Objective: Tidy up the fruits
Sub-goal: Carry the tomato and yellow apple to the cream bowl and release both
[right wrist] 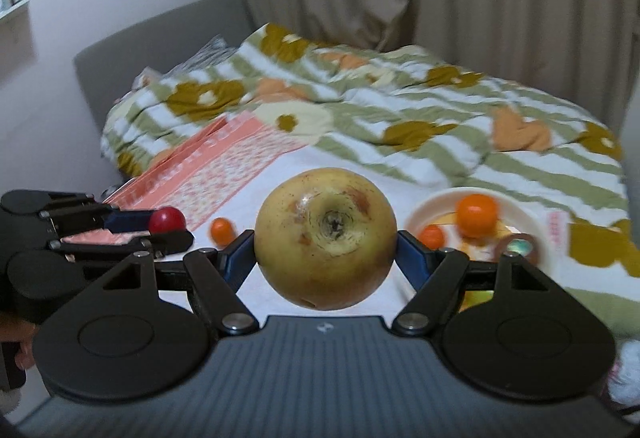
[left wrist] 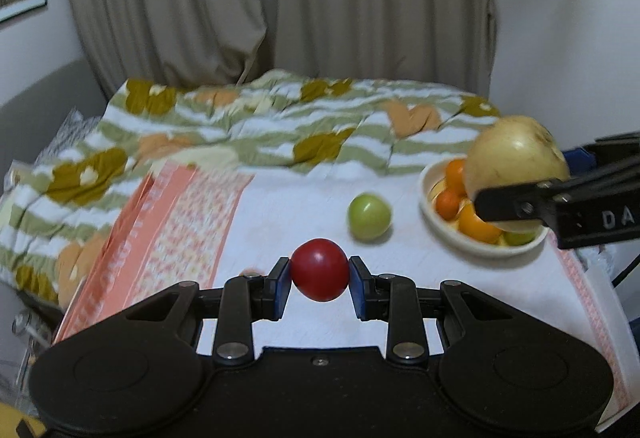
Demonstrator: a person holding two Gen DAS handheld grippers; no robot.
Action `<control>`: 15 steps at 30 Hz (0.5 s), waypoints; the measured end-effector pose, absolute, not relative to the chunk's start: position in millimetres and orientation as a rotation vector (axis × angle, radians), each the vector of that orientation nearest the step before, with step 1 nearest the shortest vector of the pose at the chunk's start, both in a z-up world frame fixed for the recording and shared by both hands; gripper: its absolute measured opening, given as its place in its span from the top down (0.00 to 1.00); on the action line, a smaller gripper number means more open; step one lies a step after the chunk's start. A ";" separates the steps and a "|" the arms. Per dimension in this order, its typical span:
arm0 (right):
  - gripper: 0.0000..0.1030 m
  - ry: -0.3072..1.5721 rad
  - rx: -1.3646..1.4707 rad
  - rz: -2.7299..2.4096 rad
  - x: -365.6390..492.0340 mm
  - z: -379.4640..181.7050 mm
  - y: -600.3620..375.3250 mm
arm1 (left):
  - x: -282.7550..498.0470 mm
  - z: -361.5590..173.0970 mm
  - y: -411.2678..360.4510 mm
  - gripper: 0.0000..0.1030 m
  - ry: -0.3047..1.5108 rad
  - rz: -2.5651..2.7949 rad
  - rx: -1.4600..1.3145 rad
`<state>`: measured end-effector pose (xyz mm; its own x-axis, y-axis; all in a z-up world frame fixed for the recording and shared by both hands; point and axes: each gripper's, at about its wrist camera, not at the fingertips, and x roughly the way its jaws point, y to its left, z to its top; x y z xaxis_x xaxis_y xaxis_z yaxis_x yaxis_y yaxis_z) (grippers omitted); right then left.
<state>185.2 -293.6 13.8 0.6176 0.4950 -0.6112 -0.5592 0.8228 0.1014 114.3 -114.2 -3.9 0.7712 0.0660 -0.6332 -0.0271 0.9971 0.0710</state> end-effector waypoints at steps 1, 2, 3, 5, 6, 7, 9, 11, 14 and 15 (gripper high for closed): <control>0.13 0.667 -0.096 0.591 185.9 16.3 -303.5 | 116.9 -0.8 -119.6 0.67 0.678 0.041 0.064; 0.13 0.664 -0.093 0.573 186.9 18.2 -313.3 | 120.3 2.6 -125.6 0.67 0.667 0.029 0.068; 0.13 0.661 -0.092 0.558 187.4 18.8 -322.2 | 124.5 5.5 -131.8 0.67 0.656 0.017 0.072; 0.13 0.655 -0.091 0.523 190.2 20.3 -339.7 | 133.4 9.1 -144.2 0.67 0.642 -0.007 0.090; 0.13 0.654 -0.088 0.507 192.7 20.6 -347.4 | 138.5 10.5 -150.4 0.67 0.637 -0.020 0.097; 0.13 0.654 -0.083 0.490 196.0 20.7 -355.6 | 142.8 11.2 -156.0 0.67 0.633 -0.034 0.102; 0.13 0.657 -0.074 0.460 202.7 19.9 -368.8 | 154.2 12.1 -167.8 0.67 0.630 -0.068 0.115; 0.13 0.659 -0.067 0.429 211.0 18.8 -380.6 | 166.5 10.3 -178.0 0.67 0.633 -0.100 0.122; 0.13 0.665 -0.060 0.394 223.5 15.5 -393.6 | 184.6 6.4 -193.3 0.67 0.642 -0.143 0.135; 0.13 0.668 -0.059 0.381 229.0 14.3 -397.7 | 192.0 3.9 -198.3 0.67 0.647 -0.160 0.141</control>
